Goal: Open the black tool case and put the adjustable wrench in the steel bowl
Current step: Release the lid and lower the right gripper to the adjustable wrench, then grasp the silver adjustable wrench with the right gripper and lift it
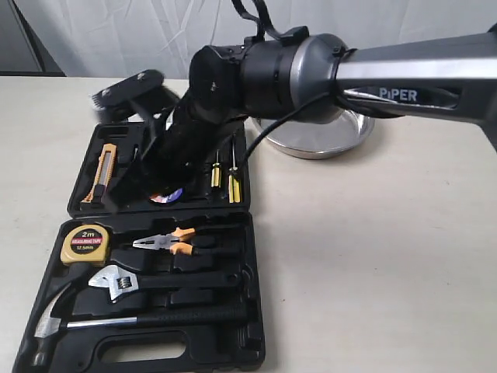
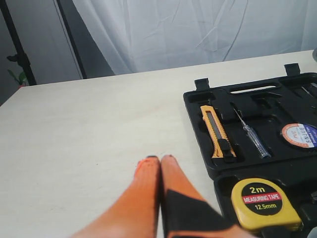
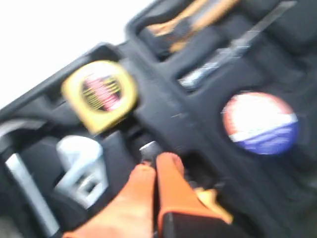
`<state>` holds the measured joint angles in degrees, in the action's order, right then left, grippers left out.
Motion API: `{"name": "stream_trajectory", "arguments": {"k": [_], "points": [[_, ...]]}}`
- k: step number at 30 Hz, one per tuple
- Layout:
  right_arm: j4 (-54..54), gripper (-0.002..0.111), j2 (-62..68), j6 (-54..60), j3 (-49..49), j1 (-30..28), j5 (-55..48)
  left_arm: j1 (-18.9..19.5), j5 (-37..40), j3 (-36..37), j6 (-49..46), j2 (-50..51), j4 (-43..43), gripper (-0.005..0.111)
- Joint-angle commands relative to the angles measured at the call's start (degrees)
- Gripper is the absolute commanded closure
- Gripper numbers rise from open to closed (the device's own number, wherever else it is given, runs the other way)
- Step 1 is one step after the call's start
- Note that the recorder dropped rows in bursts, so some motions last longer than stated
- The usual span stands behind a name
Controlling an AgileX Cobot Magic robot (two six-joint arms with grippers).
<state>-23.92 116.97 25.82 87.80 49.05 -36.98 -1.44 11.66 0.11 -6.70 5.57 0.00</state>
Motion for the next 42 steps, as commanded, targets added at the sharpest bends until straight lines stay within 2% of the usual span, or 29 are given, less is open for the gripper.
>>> {"name": "stream_trajectory", "arguments": {"k": [1,5,6,7,8,9,11,13,14,15,16,17,19,21,22,24,26,27,29,32,35,36,39,42], "points": [[-9.9,0.109,-0.3,32.9,0.0,0.5,-33.0,-0.4,-0.5,-0.1,0.2,-0.2,0.0,0.106],[7.5,0.109,-0.3,19.8,0.0,-1.5,-33.0,-0.4,-0.5,-0.1,0.2,-0.2,0.0,0.106],[18.0,0.109,-0.3,8.8,0.0,-2.6,-21.2,-0.4,-0.5,-0.1,0.2,-0.2,0.0,0.106],[21.2,0.109,-0.3,0.4,0.0,-3.1,-12.9,-0.4,-0.5,-0.1,0.2,-0.2,0.0,0.106],[23.0,0.109,-0.4,-14.4,0.0,-3.9,-4.2,-0.4,-0.5,-0.1,0.2,-0.2,0.0,0.106],[24.4,0.109,-1.2,-18.2,0.0,-4.3,-2.5,-0.4,-0.5,-0.1,0.2,-0.2,0.0,0.106],[28.0,0.109,-3.0,-18.2,0.0,-5.1,-3.2,-0.4,-0.5,-0.1,0.2,-0.2,0.0,0.106],[26.7,0.109,-4.3,-18.2,0.0,-6.4,-2.0,-0.4,-0.5,-0.1,0.2,-0.2,0.0,0.106],[21.2,0.109,-4.8,-18.2,0.0,-6.8,-1.2,-0.4,-0.5,-0.1,0.2,-0.2,0.0,0.106],[9.5,0.109,-4.6,-16.0,0.0,-7.1,-2.7,-0.4,-0.5,-0.1,0.2,-0.2,0.0,0.106],[4.8,0.109,-4.4,-11.8,0.0,-7.1,-4.8,-0.4,-0.5,-0.1,0.2,-0.2,0.0,0.106],[-4.1,0.109,-3.4,-5.1,0.0,-6.9,-10.3,-0.4,-0.5,-0.1,0.2,-0.2,0.0,0.106],[-11.7,0.109,-2.1,6.9,0.0,-6.7,-18.5,-0.4,-0.5,-0.1,0.2,-0.2,0.0,0.106],[-9.7,0.109,-0.8,15.5,0.0,-6.8,-30.5,-0.4,-0.5,-0.1,0.2,-0.2,0.0,0.106],[-7.2,0.109,-0.7,15.5,0.0,-7.1,-33.0,-0.4,-0.5,-0.1,0.2,-0.2,0.0,0.106],[0.4,0.109,-0.7,13.3,-0.1,-7.8,-33.0,-0.4,-0.5,-0.1,0.2,-0.2,0.0,0.106],[9.3,0.109,-1.2,4.7,-0.1,-9.0,-31.3,-0.4,-0.5,-0.1,0.2,-0.2,0.0,0.106],[9.3,0.109,-1.3,-4.9,-0.1,-9.3,-20.8,-0.4,-0.5,-0.1,0.2,-0.2,0.0,0.106],[4.5,0.109,-1.3,-9.2,-0.1,-9.3,-11.5,-0.4,-0.5,-0.1,0.2,-0.2,0.0,0.106],[-8.7,0.109,-1.3,-0.1,-0.1,-7.6,-5.9,-0.4,-0.5,-0.1,0.2,-0.2,0.0,0.106],[-14.9,0.109,-1.3,18.8,-0.1,-5.6,-14.4,-0.4,-0.5,-0.1,0.2,-0.2,0.0,0.106],[-14.7,0.109,-1.3,21.0,-0.1,-5.3,-18.5,-0.4,-0.5,-0.1,0.2,-0.2,0.0,0.106],[-13.8,0.109,-1.6,16.6,-0.1,-5.0,-23.8,-0.4,-0.5,-0.1,0.2,-0.2,0.0,0.106],[-10.6,0.109,-7.5,13.5,-1.4,-5.0,-16.2,-0.4,-0.5,-0.1,0.2,-0.2,0.0,0.106]]}}
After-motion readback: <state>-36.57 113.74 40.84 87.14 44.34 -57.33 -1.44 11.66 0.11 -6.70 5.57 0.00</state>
